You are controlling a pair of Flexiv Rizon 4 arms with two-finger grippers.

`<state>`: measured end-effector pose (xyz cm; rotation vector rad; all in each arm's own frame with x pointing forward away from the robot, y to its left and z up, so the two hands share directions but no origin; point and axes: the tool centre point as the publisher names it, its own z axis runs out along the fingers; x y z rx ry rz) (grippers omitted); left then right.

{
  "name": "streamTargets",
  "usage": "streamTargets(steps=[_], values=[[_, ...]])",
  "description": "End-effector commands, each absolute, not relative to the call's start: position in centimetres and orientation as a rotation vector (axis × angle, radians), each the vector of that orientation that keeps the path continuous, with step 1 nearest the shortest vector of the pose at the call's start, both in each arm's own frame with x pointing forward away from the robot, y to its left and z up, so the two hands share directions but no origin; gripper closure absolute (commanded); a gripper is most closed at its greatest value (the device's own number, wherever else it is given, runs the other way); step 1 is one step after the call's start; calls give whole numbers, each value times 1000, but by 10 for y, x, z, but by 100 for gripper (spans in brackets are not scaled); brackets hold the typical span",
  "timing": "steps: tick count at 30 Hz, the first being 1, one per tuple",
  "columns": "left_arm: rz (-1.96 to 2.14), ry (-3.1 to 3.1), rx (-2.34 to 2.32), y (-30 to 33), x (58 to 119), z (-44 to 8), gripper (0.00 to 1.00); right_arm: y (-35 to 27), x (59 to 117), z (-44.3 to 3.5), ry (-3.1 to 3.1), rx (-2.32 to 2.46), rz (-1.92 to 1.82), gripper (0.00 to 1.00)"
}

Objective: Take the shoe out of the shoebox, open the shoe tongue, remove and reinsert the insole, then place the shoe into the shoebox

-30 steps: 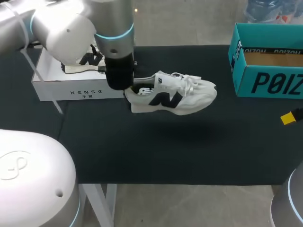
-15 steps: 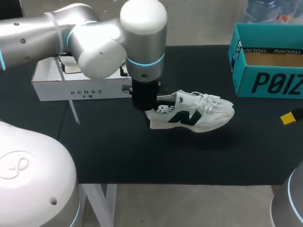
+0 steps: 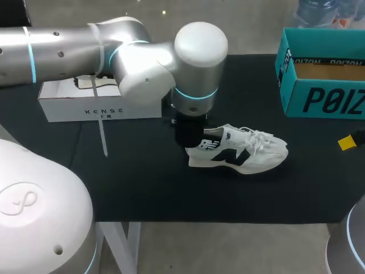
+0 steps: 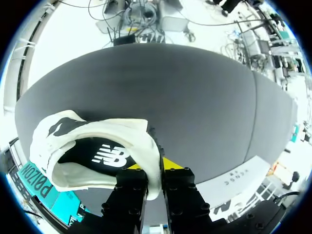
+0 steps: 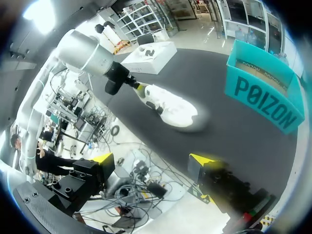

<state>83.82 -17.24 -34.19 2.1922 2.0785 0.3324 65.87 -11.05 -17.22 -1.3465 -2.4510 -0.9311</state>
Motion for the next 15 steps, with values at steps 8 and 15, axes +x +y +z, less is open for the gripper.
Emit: streamTargets(steps=[8, 15], values=[[384, 2107, 2190, -183, 837, -365, 100, -111, 658, -173, -2451, -1347, -930, 0], [386, 2134, 2178, -181, 837, -370, 100, -111, 658, -173, -2451, -1347, -930, 0]])
